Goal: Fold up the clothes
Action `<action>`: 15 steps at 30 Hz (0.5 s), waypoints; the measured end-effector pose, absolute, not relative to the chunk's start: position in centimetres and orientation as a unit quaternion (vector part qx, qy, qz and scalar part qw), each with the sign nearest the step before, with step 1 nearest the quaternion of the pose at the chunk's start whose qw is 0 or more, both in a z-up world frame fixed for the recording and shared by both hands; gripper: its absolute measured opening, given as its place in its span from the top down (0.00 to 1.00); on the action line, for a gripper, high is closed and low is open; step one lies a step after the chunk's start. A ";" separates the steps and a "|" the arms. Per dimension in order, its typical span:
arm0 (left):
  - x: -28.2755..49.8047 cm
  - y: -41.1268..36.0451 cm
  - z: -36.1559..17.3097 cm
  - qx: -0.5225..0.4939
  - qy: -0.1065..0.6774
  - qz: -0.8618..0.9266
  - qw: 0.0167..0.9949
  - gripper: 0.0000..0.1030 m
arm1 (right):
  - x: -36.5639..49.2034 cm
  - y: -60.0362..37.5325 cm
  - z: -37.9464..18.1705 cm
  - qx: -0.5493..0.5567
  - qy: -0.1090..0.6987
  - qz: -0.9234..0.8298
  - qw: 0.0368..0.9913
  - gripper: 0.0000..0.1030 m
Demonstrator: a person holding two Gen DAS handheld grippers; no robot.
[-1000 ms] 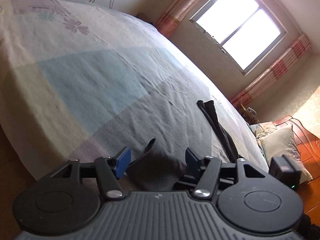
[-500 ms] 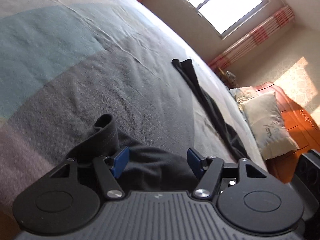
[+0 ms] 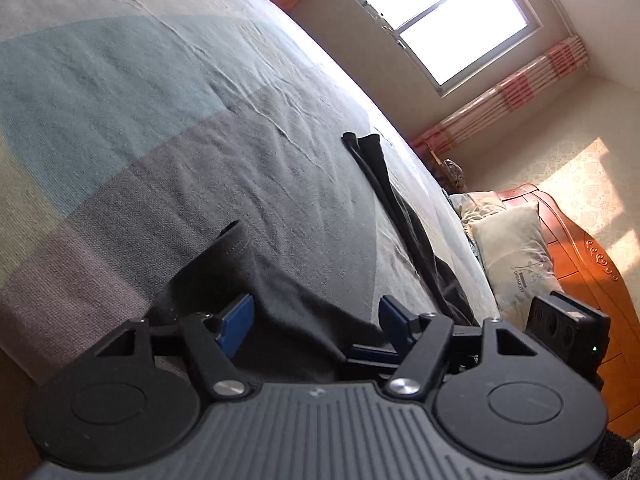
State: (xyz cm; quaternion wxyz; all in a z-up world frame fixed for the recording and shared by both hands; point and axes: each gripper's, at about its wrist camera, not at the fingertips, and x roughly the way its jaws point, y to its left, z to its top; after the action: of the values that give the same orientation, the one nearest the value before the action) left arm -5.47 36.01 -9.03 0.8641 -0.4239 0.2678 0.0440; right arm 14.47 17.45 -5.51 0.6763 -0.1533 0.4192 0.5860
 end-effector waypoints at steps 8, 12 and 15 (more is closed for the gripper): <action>-8.3 35.8 -9.1 -0.433 0.268 0.083 0.856 0.33 | 16.3 20.8 -3.7 -0.158 0.377 0.617 0.672 0.81; -11.1 36.5 -8.1 -0.444 0.237 0.116 0.856 0.33 | 15.8 24.7 -5.7 -0.191 0.363 0.639 0.651 0.81; -12.4 37.1 -7.5 -0.444 0.223 0.131 0.858 0.32 | 14.6 26.4 -7.3 -0.221 0.349 0.652 0.636 0.75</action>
State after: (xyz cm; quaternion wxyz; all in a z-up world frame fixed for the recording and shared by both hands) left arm -12.36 37.13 -7.48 0.8579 -0.4439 0.2230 0.1309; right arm 14.64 26.42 -7.32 0.6356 -0.2211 0.3489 0.6522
